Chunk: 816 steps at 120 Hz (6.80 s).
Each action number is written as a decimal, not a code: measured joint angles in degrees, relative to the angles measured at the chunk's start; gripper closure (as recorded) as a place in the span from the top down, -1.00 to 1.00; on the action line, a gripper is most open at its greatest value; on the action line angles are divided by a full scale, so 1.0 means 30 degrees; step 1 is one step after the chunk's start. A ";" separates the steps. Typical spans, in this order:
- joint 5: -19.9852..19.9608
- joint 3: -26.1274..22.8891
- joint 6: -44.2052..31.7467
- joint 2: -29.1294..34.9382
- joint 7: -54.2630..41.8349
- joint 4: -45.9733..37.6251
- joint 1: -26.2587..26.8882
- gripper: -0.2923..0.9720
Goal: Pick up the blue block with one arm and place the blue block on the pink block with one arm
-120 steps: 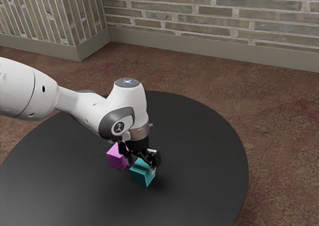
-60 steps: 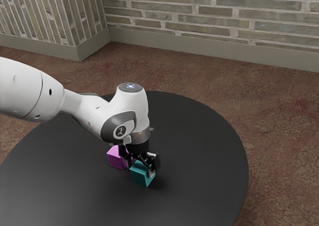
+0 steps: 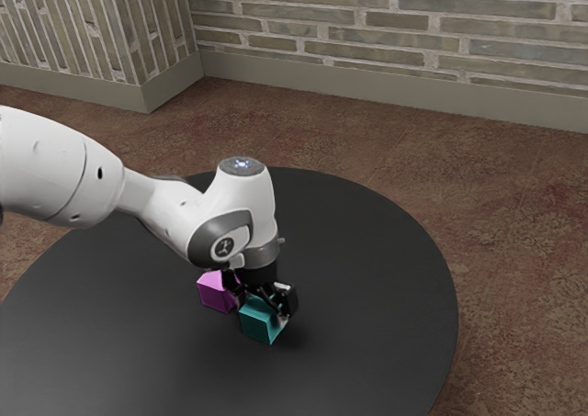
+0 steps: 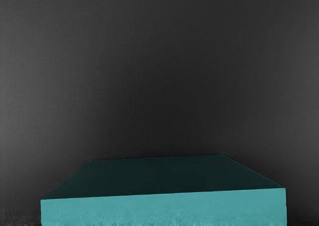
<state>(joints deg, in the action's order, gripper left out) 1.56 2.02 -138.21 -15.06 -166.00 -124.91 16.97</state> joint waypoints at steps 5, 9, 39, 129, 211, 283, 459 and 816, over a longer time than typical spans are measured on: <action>0.0010 0.0004 -0.0116 -0.0017 0.0000 0.0000 0.0002 0.54; 0.0016 0.0013 -0.0193 -0.0023 0.0000 0.0004 -0.0004 0.54; 0.0007 0.0029 -0.0409 -0.0004 0.0000 -0.0026 -0.0058 0.54; -0.0003 0.0029 -0.0015 0.0106 0.0000 -0.0045 -0.0176 0.54; -0.0152 -0.0029 0.0529 0.0174 0.0000 -0.0117 -0.0176 0.51; -0.0222 -0.0027 0.0481 0.0004 0.0000 -0.0088 -0.0180 0.18; -0.0175 0.1914 0.3986 0.4061 -0.0010 -0.0027 -0.0525 0.02; 0.0448 0.3220 0.1873 0.2037 -0.0002 0.0299 -0.0821 0.14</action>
<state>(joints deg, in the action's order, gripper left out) 2.91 11.68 -132.59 -8.95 -166.01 -124.02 14.51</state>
